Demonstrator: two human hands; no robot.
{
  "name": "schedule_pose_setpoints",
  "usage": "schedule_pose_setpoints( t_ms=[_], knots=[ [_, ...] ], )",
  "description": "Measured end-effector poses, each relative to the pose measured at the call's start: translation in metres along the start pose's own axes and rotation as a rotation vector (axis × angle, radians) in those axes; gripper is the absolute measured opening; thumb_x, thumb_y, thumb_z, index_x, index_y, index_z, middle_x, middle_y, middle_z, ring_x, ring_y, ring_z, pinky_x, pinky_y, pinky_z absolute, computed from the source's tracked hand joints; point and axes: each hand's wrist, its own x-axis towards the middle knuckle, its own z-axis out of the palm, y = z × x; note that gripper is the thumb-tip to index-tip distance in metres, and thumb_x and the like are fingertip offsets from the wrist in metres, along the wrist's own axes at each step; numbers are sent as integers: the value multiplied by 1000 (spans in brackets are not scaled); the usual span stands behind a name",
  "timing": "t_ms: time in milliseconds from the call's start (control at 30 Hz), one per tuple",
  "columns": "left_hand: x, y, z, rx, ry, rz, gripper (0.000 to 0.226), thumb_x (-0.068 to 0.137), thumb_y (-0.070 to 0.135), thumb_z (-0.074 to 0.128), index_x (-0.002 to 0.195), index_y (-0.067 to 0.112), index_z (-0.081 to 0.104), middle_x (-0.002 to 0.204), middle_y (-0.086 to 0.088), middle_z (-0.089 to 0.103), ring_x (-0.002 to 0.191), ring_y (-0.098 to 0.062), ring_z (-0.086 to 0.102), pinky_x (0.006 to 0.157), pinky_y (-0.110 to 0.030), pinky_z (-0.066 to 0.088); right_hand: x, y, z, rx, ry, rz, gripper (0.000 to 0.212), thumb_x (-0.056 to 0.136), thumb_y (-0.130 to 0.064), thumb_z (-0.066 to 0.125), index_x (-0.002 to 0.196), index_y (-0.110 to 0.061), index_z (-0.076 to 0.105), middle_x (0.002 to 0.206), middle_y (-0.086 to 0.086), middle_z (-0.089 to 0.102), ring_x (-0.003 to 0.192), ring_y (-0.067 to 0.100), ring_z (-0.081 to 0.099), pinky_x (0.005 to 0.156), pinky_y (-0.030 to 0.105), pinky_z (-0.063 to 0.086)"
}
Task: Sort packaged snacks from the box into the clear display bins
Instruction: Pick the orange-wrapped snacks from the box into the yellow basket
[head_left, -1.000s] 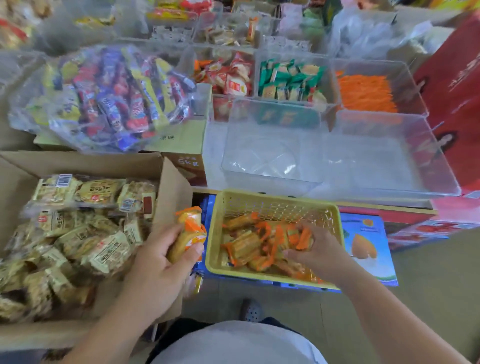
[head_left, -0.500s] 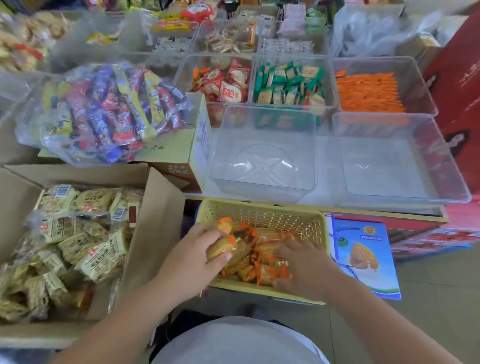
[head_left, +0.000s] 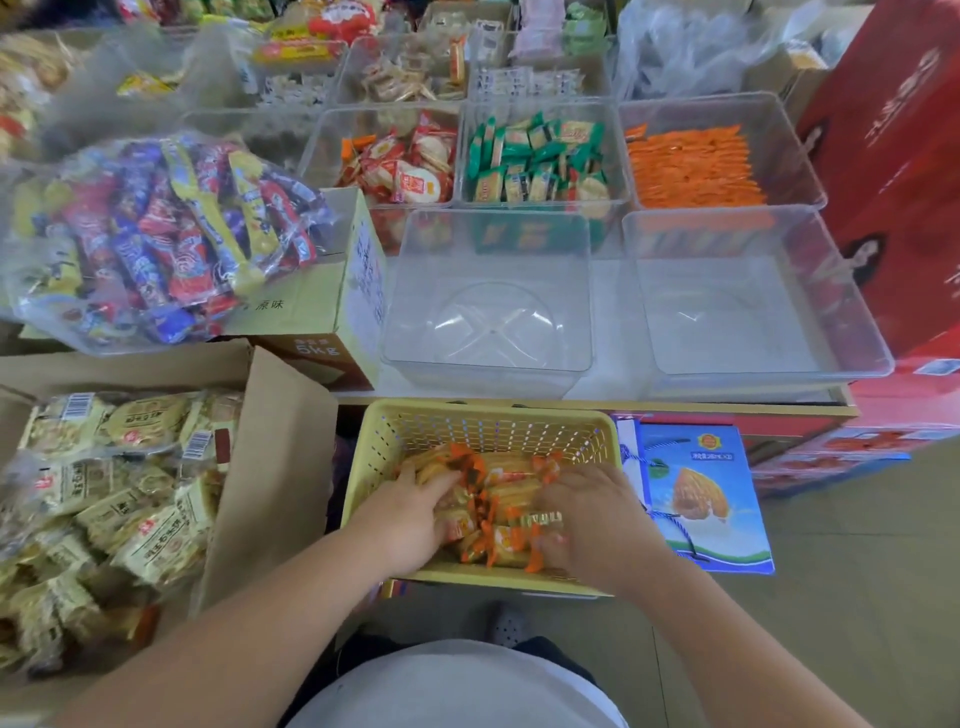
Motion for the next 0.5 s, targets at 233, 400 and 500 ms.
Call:
schedule_pose_setpoints(
  t_ms=[233, 400, 500],
  knots=[
    [-96, -33, -35, -126, 433, 220, 44, 99, 46, 51, 135, 25, 62, 138, 4, 56, 125, -15, 49, 105, -33, 41, 25, -58, -19, 302, 207, -62, 34, 84, -41, 76, 116, -29, 71, 111, -8, 70, 111, 19, 59, 97, 36, 46],
    [-168, -121, -40, -178, 682, -1, 35, 94, 41, 57, 111, 16, 74, 111, 2, 63, 104, -17, 58, 88, -33, 48, 47, -150, -25, 441, 168, -270, 30, 85, -35, 78, 113, -27, 72, 107, -15, 67, 103, 2, 54, 89, 6, 32],
    [-203, -197, -33, -127, 760, -212, 36, 91, 40, 63, 110, 13, 77, 111, -3, 67, 104, -25, 62, 88, -36, 47, 57, -211, -22, 519, 137, -343, 27, 86, -34, 78, 112, -29, 71, 109, -22, 64, 103, -3, 55, 93, 6, 35]
  ],
)
